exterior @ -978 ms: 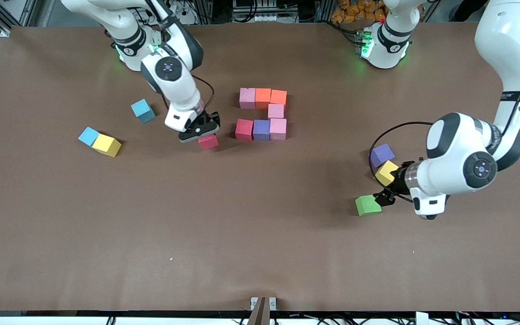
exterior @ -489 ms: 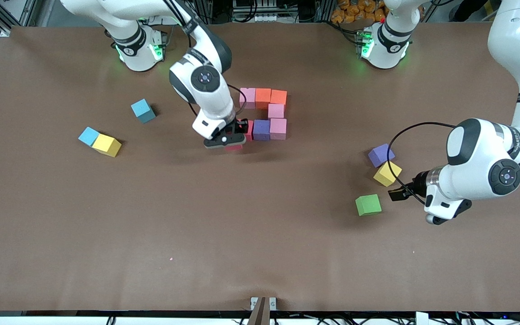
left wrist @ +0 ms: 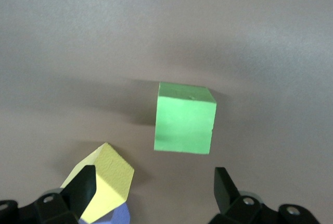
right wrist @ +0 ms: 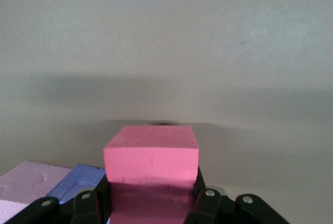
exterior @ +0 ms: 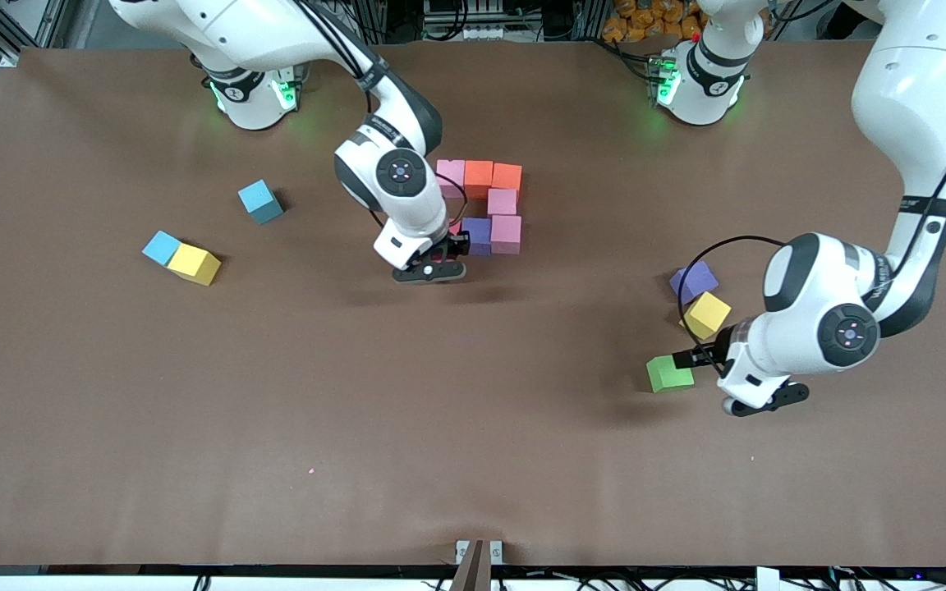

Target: Form number 2 with 11 blocks

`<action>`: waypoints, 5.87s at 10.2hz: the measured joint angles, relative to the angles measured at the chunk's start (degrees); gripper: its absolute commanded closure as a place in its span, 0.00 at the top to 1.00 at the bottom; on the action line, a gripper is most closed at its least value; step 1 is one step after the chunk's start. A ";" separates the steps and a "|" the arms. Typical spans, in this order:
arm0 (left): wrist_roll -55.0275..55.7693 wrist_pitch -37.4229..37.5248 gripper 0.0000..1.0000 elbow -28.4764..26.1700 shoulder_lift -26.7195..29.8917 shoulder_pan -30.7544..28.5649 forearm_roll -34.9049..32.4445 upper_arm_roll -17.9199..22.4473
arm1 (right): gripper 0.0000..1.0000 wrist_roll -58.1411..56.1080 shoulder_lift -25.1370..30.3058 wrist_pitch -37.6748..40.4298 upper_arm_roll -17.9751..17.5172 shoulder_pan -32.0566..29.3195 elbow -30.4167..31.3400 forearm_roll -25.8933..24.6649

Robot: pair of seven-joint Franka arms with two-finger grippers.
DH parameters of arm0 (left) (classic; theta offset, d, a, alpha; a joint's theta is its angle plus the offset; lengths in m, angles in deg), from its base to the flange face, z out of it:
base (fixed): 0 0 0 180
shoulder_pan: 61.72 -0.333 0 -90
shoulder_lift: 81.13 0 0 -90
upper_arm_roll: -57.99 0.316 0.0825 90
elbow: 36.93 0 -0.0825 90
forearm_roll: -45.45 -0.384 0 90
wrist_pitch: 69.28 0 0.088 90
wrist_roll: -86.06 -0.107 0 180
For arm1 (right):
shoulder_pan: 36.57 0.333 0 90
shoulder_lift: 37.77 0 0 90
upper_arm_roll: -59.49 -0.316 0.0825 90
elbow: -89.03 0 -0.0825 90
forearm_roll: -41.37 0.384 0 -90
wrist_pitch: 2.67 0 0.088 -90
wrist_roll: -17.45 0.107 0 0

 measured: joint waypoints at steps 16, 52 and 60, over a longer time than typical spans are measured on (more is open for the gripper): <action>-0.19 -7.22 0.82 2.02 -6.91 10.60 -6.78 7.54 | 0.36 0.44 -2.65 -1.47 1.90 1.93 -0.66 -0.14; 14.16 -5.03 0.55 17.83 -12.06 41.63 -0.90 13.67 | 1.00 -71.99 25.00 8.74 2.63 -38.41 21.02 -0.73; 11.82 -8.59 0.58 21.21 -16.04 43.49 11.78 13.68 | 1.00 -96.53 23.84 -3.66 2.83 -44.95 30.75 -3.96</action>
